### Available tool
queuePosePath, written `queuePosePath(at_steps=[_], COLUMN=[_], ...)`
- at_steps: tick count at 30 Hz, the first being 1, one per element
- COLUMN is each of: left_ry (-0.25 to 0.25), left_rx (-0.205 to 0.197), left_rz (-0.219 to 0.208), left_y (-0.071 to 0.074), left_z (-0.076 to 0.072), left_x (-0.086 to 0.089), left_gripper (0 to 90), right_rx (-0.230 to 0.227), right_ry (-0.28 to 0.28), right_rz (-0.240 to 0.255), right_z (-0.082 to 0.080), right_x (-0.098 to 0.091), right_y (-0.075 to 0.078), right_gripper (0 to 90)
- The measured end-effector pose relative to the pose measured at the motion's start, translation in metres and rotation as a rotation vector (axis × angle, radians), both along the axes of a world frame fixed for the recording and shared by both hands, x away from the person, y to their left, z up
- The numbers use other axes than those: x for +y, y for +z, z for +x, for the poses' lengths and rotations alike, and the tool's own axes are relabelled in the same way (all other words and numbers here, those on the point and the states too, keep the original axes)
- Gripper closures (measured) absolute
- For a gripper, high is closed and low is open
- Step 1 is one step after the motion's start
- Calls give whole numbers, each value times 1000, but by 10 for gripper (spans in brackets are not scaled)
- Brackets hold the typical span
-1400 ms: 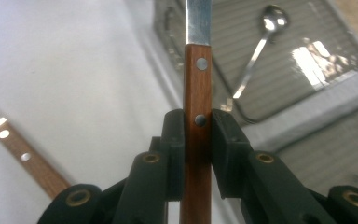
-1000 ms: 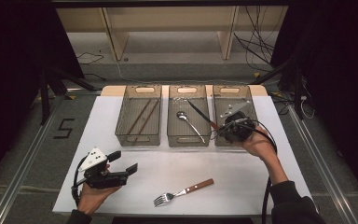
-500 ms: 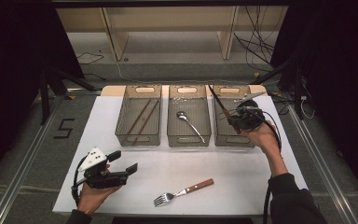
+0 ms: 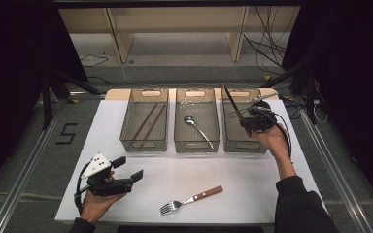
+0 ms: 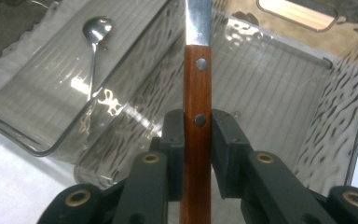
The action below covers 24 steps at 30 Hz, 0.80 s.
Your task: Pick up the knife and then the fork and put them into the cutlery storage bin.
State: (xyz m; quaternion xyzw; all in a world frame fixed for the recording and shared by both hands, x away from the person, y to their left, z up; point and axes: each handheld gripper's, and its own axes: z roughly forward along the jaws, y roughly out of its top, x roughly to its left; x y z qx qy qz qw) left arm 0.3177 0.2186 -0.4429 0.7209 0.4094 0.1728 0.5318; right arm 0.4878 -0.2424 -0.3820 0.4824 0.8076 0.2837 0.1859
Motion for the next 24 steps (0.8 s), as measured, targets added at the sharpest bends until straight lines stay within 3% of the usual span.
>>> queuePosePath(at_steps=[24], left_ry=[-2], left_rx=[-1], left_rz=[4], left_y=[0], left_z=[0], left_x=[-1], left_gripper=[146], right_rx=[76], right_ry=[-81], right_rz=[-48], right_z=[11], right_x=[2], right_y=[-21], right_gripper=[759])
